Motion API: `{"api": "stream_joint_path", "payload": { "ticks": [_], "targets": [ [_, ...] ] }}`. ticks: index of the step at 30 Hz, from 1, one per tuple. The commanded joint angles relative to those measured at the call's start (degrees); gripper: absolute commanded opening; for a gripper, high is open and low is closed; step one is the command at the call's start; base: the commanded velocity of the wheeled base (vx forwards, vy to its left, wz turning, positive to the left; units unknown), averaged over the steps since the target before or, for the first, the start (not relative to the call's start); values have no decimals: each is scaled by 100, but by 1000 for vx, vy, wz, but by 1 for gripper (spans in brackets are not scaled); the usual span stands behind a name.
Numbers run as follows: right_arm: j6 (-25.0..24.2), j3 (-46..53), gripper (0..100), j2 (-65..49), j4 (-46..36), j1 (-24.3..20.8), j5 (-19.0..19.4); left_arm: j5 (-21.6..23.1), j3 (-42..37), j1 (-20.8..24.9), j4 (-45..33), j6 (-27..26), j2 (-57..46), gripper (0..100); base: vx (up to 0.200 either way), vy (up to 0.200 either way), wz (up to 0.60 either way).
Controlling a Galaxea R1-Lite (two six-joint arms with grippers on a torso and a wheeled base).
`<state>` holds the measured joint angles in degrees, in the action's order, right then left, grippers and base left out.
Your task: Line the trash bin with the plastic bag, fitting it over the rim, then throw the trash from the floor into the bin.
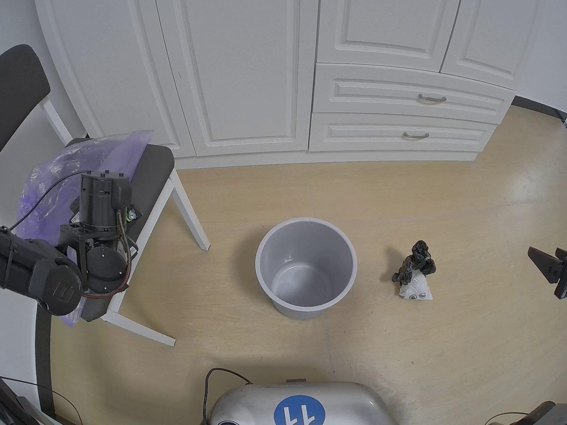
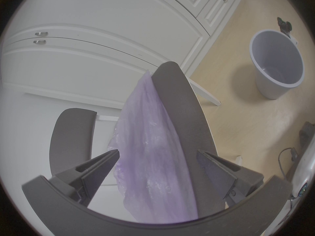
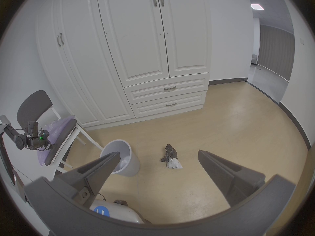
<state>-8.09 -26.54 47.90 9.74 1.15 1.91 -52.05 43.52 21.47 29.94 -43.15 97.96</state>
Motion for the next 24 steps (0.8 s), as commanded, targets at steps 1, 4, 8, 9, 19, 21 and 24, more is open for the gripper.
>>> {"api": "stream_joint_path", "payload": {
  "ticks": [1,4,8,9,19,21,24],
  "targets": [
    [1,0,100,9,2,0,2,46,-72,15,-15,0,-418,100,0,0,0],
    [1,8,100,9,2,0,2,55,-72,-11,-41,0,-533,100,0,0,0],
    [54,44,100,0,2,0,2,46,-116,-125,-76,-61,-568,100,0,0,0],
    [89,52,100,0,2,0,2,46,-151,-152,-58,-88,-559,100,0,0,0],
    [115,61,100,9,2,0,2,20,-160,-512,-6,-141,-137,100,0,0,0],
    [115,70,100,18,2,0,2,20,-142,-530,-6,-141,-111,100,0,0,0],
    [115,70,100,18,2,0,2,20,-133,-547,-6,-141,-102,100,0,0,0]
  ]
}}
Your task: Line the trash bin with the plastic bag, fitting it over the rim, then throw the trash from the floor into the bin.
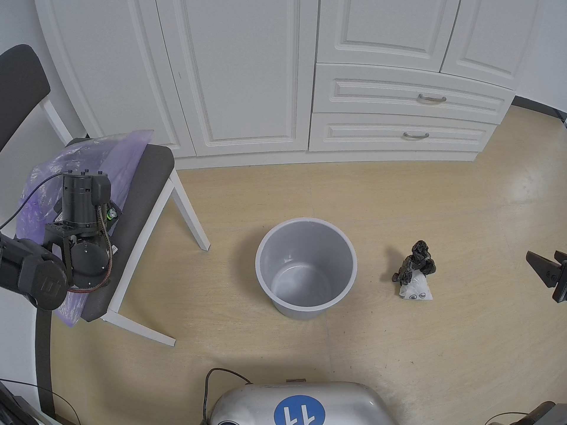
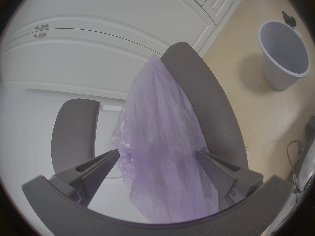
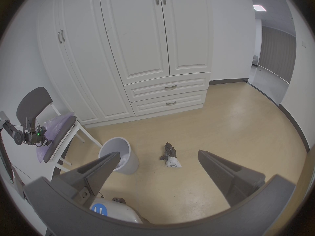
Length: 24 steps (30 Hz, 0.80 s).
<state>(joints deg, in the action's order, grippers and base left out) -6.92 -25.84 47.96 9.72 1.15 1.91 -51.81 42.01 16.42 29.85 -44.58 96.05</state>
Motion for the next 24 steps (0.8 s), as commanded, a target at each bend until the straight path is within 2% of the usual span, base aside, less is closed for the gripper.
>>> {"api": "stream_joint_path", "payload": {
  "ticks": [1,6,8,24],
  "targets": [
    [-2,0,100,12,4,0,2,-5,18,-42,3,2,89,100,0,0,0],
    [-2,9,100,3,-5,0,2,-13,44,-122,12,2,72,100,0,0,0],
    [-2,9,100,12,4,0,2,-5,97,-315,12,-147,-139,100,0,0,0],
    [-2,9,100,12,-5,0,2,39,378,-728,3,-560,-781,100,0,0,0]
  ]
}}
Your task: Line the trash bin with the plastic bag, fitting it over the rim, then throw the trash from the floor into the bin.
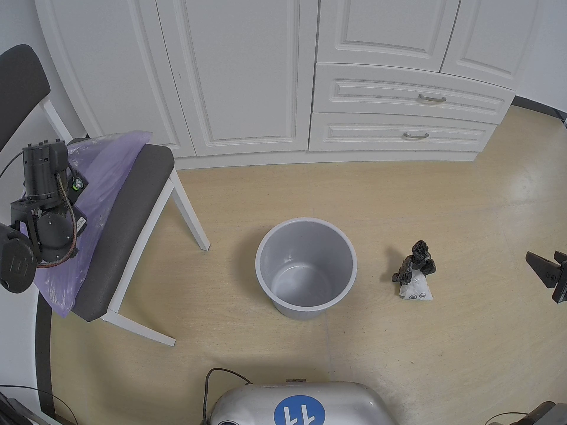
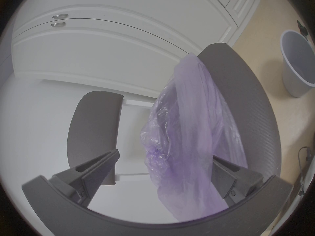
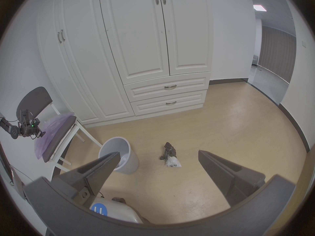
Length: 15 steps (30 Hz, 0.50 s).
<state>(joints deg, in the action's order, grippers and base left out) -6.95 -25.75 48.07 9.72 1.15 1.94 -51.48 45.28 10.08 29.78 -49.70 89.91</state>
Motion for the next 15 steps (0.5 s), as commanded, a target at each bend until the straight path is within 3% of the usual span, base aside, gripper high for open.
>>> {"api": "stream_joint_path", "payload": {
  "ticks": [1,15],
  "targets": [
    [1,-1,100,1,-5,0,0,6,52,-94,10,-48,-166,100,0,0,0],
    [1,8,100,1,-5,8,0,1131,596,-1193,-104,-92,-395,100,0,0,0]
  ]
}}
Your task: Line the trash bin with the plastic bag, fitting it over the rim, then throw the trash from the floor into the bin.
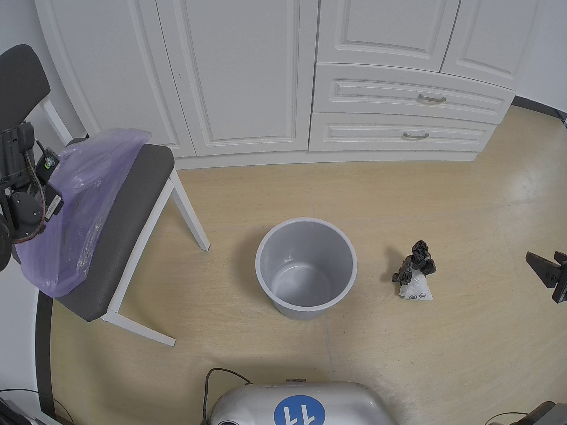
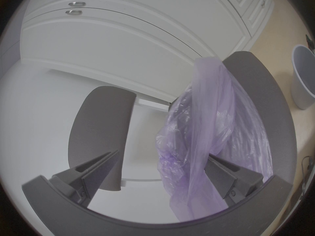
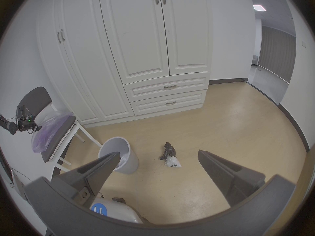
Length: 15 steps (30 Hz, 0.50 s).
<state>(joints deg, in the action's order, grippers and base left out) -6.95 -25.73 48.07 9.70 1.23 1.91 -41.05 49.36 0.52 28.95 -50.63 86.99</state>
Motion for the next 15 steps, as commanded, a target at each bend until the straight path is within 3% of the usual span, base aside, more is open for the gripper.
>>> {"api": "stream_joint_path", "payload": {
  "ticks": [1,5,15],
  "targets": [
    [1,7,100,1,-4,0,2,88,197,-246,-30,0,-104,100,0,0,0],
    [9,7,100,-8,5,0,2,97,109,-88,-39,0,-218,100,0,0,0],
    [9,7,100,-8,-4,0,2,79,30,1389,-48,53,-288,100,0,0,0]
  ]
}}
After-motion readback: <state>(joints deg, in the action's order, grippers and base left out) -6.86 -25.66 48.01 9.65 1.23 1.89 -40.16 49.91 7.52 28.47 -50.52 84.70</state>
